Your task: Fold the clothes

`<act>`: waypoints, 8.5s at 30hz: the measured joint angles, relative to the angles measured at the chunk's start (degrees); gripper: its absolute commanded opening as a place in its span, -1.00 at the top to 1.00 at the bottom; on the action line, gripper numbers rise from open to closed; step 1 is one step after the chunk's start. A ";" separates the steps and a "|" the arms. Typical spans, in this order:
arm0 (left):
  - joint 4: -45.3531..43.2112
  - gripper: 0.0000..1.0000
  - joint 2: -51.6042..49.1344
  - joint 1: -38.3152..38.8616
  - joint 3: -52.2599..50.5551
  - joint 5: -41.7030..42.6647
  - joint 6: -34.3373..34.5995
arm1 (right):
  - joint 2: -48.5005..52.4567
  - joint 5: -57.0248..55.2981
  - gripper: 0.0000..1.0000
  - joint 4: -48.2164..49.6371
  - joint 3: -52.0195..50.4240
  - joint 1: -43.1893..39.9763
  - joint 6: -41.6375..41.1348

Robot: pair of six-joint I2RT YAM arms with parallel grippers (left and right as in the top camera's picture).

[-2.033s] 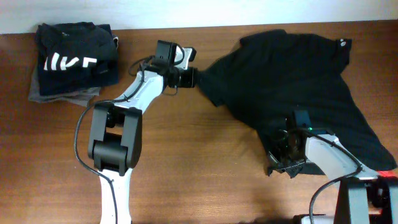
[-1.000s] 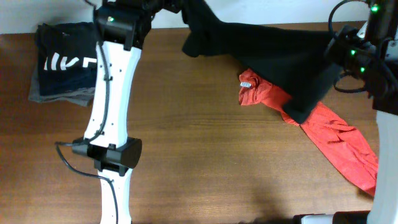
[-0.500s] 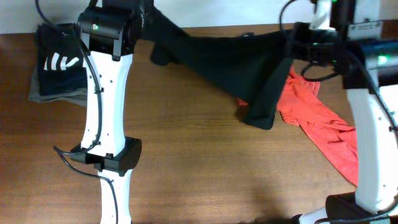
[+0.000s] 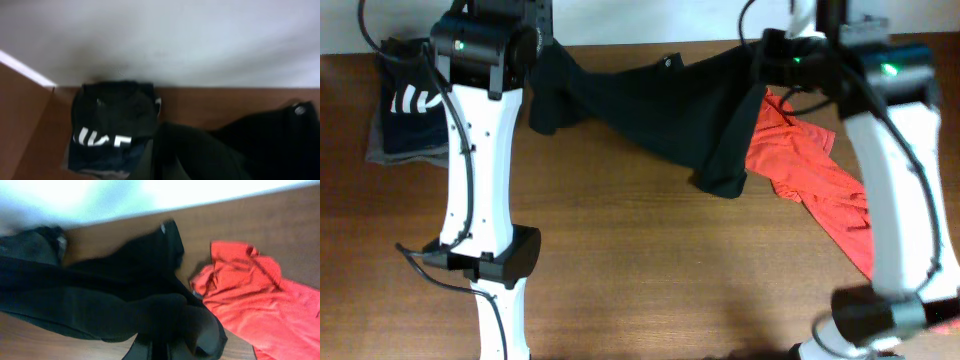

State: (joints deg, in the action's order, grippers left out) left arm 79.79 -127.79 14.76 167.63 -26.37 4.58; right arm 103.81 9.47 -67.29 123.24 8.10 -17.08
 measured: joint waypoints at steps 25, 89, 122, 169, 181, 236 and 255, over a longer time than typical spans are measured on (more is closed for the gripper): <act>-1.16 0.99 -0.02 -0.98 -13.22 3.02 0.90 | 18.27 -5.68 0.74 -3.06 -0.94 -10.69 5.22; -1.40 0.99 -0.02 -0.98 -13.25 4.57 0.90 | 41.66 7.87 -0.97 -24.79 32.24 -28.65 14.29; -1.49 0.98 -0.02 -0.98 -13.25 5.16 0.90 | 41.44 12.90 -0.54 -10.23 13.22 -4.61 -7.61; -19.30 0.99 -0.02 -0.98 -13.44 6.64 -0.37 | 41.46 9.40 0.92 -0.66 22.03 -8.55 -11.17; -43.04 0.99 -0.04 -1.27 -13.90 11.65 -8.26 | 41.46 12.96 0.92 11.23 42.16 -16.63 -10.95; -29.16 0.99 -0.04 -3.02 -13.97 15.02 -11.30 | 41.53 15.65 -0.12 -6.03 38.75 -7.04 1.25; -26.82 0.99 -0.04 -3.02 -13.97 15.04 -11.30 | 41.70 7.91 -0.28 6.86 19.91 -4.26 14.34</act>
State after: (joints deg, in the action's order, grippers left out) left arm 52.97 -127.83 11.75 153.67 -11.33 -6.72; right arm 145.51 17.39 -60.42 143.15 3.84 -2.74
